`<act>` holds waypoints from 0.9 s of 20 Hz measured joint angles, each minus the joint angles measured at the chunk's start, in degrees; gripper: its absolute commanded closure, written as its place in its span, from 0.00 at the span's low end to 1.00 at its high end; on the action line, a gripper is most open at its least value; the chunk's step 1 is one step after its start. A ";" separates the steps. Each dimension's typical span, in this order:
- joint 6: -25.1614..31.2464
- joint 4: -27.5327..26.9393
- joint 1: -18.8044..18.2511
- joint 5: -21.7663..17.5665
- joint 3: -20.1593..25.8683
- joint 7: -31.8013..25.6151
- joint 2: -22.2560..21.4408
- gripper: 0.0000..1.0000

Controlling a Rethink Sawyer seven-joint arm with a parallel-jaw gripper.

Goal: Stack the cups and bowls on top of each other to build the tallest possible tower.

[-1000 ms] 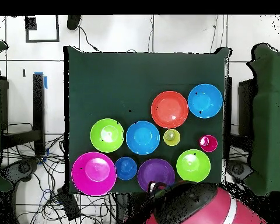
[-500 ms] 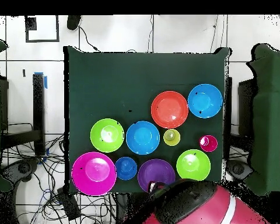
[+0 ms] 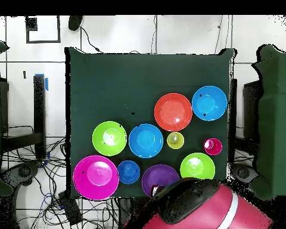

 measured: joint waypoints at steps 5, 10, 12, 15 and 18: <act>-0.05 0.00 0.00 -0.01 -0.02 0.00 -0.01 0.00; -0.05 0.00 0.00 -0.01 -0.02 0.00 -0.01 0.00; -0.05 0.00 -0.02 -0.01 -0.01 0.00 -0.01 0.00; -0.05 0.00 -0.23 -0.17 0.11 0.00 -0.01 0.00; -0.05 -0.01 -0.56 -0.38 0.29 0.00 -0.02 0.00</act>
